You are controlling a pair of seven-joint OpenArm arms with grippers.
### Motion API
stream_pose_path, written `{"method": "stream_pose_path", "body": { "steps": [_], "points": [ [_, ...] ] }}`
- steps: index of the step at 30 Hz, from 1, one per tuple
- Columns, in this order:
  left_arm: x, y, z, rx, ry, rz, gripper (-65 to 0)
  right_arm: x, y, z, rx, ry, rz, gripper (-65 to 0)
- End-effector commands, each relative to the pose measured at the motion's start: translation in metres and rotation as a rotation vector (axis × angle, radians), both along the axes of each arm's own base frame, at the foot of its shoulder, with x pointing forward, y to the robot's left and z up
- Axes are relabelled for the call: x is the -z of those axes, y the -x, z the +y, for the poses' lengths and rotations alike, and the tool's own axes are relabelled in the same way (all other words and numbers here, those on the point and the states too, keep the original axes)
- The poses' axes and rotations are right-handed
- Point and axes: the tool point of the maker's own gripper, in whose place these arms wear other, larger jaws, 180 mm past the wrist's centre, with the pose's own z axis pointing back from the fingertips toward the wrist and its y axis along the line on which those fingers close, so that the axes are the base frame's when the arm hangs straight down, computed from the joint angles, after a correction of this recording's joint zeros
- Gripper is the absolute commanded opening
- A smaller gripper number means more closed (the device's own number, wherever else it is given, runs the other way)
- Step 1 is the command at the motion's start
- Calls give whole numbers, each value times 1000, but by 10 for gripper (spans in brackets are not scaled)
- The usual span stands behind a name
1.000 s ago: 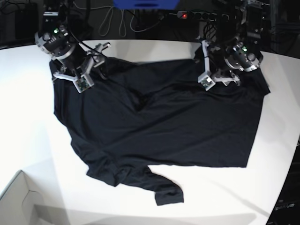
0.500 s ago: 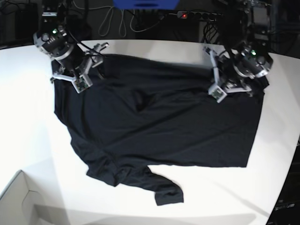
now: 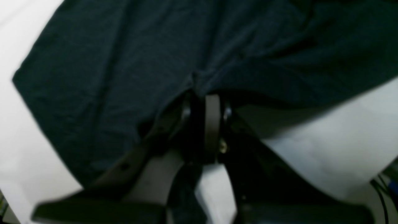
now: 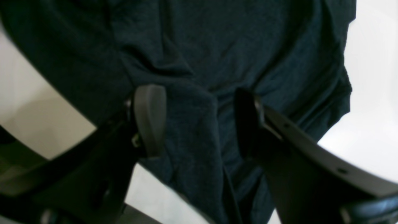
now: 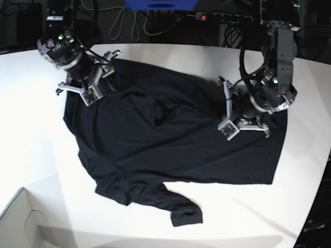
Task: Layout the t-shirt on the table in an organized manner, then fold the t-shirt properly
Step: 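Move the left gripper inward and grasp the shirt near the collar, then pull the grasped shirt side with the left gripper outward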
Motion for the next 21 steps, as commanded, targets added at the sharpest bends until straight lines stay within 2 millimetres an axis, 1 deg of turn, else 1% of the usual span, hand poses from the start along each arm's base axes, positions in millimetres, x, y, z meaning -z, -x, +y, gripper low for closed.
{"method": "stream_pose_path", "body": {
  "steps": [1, 3, 6, 9, 11, 13, 15, 18, 19, 21],
  "points": [
    [-5, -8, 2, -2, -12, -14, -645, -9, -5, 3, -3, -23, -38, -299],
    [5, -9, 5, -7, -34, 27, -645, -6, -5, 2, -3, -28, -33, -299],
    [15, -7, 16, -25, -69, 74, -645, 1, -6, 1, 1, -31, -16, -299],
    [16, -4, 21, -29, -85, 81, -645, 9, -5, -12, 42, -25, 7, -299],
    [14, -4, 25, -26, -91, 79, -643, 7, -9, -18, 60, -21, -5, -297],
    [14, -3, 26, -25, -94, 78, -611, 4, -11, -24, 75, -15, -13, -296],
    [11, -2, 28, -31, -93, 68, -535, 3, -11, -32, 95, -5, -17, -296],
    [-2, -2, 39, -91, -74, 29, -344, 4, -8, -48, 137, 12, -11, -295],
    [-7, -2, 39, -113, -53, 12, -284, 4, -7, -52, 149, 17, -10, -295],
    [-18, -6, 46, -163, -33, -25, -200, 5, -4, -60, 170, 26, -4, -295]
  ]
}}
